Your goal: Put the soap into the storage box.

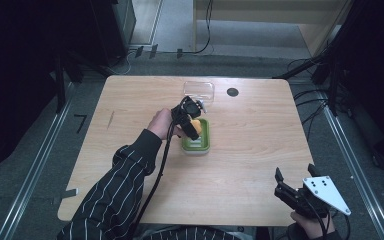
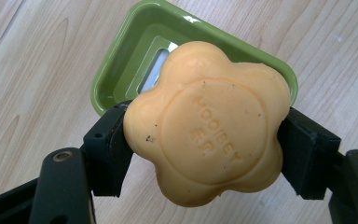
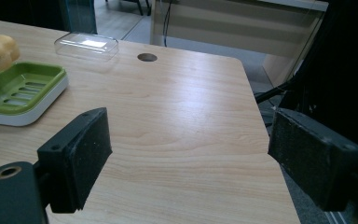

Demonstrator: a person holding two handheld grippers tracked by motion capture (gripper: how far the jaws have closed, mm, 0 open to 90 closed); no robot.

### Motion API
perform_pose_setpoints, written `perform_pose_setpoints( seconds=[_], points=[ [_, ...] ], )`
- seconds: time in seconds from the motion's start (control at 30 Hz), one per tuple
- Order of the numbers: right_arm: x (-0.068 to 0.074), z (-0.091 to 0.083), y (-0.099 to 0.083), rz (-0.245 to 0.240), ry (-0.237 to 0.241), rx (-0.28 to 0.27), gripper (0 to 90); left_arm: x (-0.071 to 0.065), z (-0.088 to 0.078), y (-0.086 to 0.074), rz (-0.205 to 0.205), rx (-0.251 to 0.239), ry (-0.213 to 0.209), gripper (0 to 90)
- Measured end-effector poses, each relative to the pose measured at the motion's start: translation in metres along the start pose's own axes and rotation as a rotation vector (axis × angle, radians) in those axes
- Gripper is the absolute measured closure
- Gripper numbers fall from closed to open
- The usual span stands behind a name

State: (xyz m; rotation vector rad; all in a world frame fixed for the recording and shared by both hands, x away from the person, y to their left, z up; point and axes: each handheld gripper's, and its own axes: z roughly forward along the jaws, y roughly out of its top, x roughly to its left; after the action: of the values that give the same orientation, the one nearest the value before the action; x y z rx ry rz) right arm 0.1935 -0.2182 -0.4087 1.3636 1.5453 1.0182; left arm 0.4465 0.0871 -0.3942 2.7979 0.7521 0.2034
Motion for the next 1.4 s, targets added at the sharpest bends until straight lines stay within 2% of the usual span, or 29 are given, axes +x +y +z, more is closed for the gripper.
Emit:
perform_pose_setpoints(
  seconds=[0.3,0.67,0.7,0.9,1.13,1.4],
  points=[
    [0.0,0.0,0.0,0.001,0.0,0.0,13.7,0.001,0.012,0.003,0.002,0.006,-0.005,28.3],
    [0.0,0.0,0.0,0.001,0.0,0.0,13.7,0.001,0.018,0.003,0.0,0.006,-0.013,28.3],
    [0.0,0.0,0.0,0.002,0.0,0.0,13.7,0.002,0.02,0.003,0.006,0.023,-0.009,28.3],
    [0.0,0.0,0.0,0.002,0.001,0.0,13.7,0.002,0.026,0.005,0.008,0.043,-0.019,28.3],
    [0.0,0.0,0.0,0.003,0.0,0.001,13.7,0.002,0.033,0.009,0.032,0.08,-0.018,28.2],
    [0.0,0.0,0.0,0.003,0.001,0.001,13.7,0.002,0.04,0.011,0.041,0.089,-0.015,28.2]
  ],
)
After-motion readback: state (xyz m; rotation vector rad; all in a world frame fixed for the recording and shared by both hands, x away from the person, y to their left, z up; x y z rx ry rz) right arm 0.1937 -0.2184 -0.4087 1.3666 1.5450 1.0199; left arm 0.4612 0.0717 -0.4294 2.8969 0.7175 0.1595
